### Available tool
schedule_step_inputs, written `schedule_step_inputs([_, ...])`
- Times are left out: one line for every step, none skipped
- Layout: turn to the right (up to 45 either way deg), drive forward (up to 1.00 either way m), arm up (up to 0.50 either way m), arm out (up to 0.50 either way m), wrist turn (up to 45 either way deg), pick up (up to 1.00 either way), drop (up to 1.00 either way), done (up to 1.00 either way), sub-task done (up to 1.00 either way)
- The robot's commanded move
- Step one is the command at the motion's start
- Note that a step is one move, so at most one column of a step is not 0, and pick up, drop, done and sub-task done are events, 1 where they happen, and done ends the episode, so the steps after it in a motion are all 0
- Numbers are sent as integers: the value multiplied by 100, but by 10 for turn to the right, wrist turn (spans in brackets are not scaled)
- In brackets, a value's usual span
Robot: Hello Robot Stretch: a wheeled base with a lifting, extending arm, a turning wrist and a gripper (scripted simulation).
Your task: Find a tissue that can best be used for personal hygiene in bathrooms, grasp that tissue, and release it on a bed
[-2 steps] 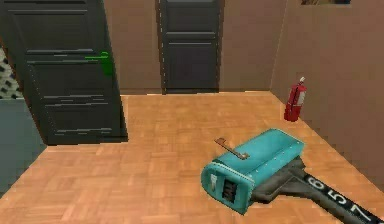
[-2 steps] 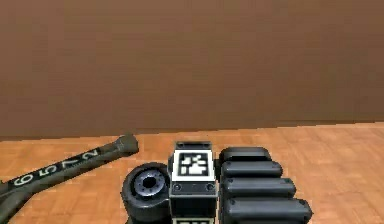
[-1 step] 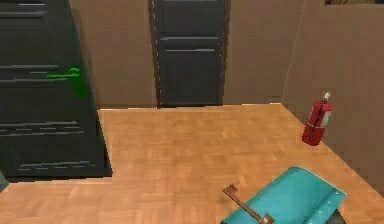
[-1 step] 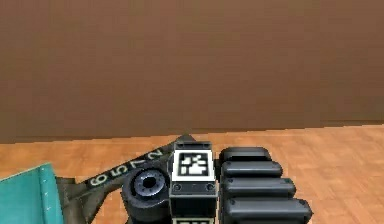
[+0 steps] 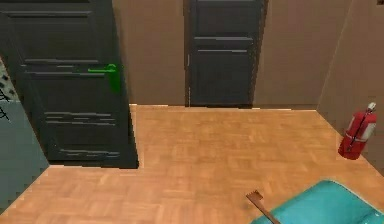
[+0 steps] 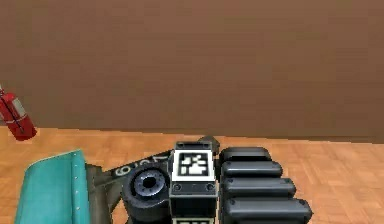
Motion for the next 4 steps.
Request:
schedule_step_inputs([0,10,0,0,0,0,0,0,0])
schedule_step_inputs([-330,0,0,0,0,0,0,0,0])
schedule_step_inputs([-30,0,0,0,0,0,0,0,0])
schedule_step_inputs([0,45,0,0,0,0,0,0,0])
